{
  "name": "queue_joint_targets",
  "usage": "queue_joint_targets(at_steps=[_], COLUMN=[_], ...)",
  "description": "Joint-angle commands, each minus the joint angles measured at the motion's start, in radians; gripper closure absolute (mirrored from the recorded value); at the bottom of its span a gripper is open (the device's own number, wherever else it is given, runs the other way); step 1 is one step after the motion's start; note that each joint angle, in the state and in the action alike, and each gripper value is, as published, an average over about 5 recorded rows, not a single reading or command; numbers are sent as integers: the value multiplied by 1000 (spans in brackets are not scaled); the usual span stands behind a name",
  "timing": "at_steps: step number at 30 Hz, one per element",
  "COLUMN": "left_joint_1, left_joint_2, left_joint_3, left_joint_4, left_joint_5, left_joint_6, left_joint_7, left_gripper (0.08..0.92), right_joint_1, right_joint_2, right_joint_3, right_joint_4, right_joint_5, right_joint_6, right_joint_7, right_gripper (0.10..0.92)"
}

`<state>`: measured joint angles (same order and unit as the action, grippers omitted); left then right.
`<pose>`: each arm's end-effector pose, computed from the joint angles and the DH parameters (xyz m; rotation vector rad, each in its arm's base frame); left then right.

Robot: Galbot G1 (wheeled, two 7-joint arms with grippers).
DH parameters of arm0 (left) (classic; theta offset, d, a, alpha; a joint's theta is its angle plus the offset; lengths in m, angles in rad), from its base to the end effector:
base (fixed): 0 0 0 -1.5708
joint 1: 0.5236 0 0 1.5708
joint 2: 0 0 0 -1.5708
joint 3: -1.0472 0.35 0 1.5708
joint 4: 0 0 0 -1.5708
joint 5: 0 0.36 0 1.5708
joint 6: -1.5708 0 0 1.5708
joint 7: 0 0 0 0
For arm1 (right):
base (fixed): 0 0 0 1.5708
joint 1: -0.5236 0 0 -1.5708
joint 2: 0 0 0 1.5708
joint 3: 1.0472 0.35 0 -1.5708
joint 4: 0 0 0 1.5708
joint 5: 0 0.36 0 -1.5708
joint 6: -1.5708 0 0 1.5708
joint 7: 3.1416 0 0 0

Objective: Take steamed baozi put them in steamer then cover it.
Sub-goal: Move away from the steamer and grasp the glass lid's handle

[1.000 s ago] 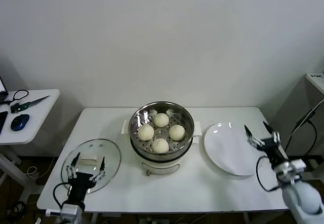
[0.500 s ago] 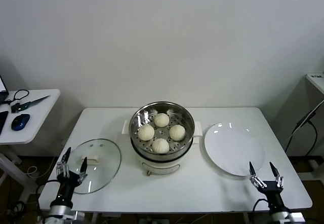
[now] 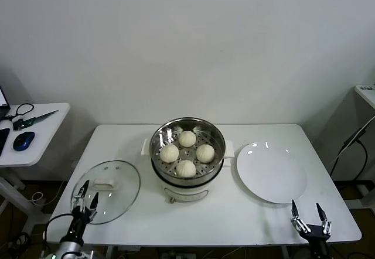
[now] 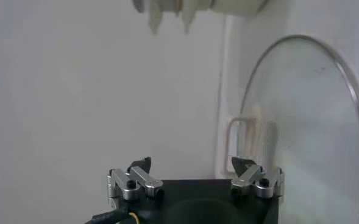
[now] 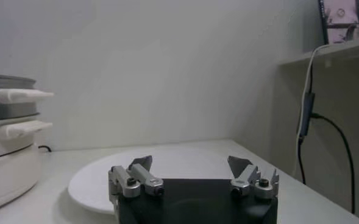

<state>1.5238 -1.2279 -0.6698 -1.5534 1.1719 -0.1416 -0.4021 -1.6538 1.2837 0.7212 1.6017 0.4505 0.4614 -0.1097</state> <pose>0.1706 0.1692 -0.4458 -0.0106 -2.2454 -2.1384 0.1160 -0.1637 -0.4517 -0.1872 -3.0933 -0.0799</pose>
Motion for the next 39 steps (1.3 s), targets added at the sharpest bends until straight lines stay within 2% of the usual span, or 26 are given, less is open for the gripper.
queue_joint_targets(at_steps=[1, 11, 22, 26, 39], left_joint_1=[-54, -154, -240, -235, -221], left_joint_2=[10, -38, -53, -52, -73], left_joint_3=[1, 20, 31, 31, 30], left_joint_4=[106, 100, 178, 178, 200], left_joint_5=[81, 103, 152, 156, 168], left_joint_6=[-5, 28, 60, 60, 72], left_joint_7=[-27, 6, 30, 38, 35], left_gripper=[177, 177, 189, 277, 658], right_joint_1=[-21, -31, -45, -40, -37], right_joint_2=[28, 41, 44, 47, 56], right_joint_3=[6, 10, 14, 10, 6], right_joint_4=[0, 10, 17, 15, 22], right_joint_5=[-10, -13, -10, -11, -13], right_joint_6=[15, 20, 36, 36, 31], right_joint_7=[6, 12, 13, 12, 11], right_gripper=[203, 203, 203, 203, 203])
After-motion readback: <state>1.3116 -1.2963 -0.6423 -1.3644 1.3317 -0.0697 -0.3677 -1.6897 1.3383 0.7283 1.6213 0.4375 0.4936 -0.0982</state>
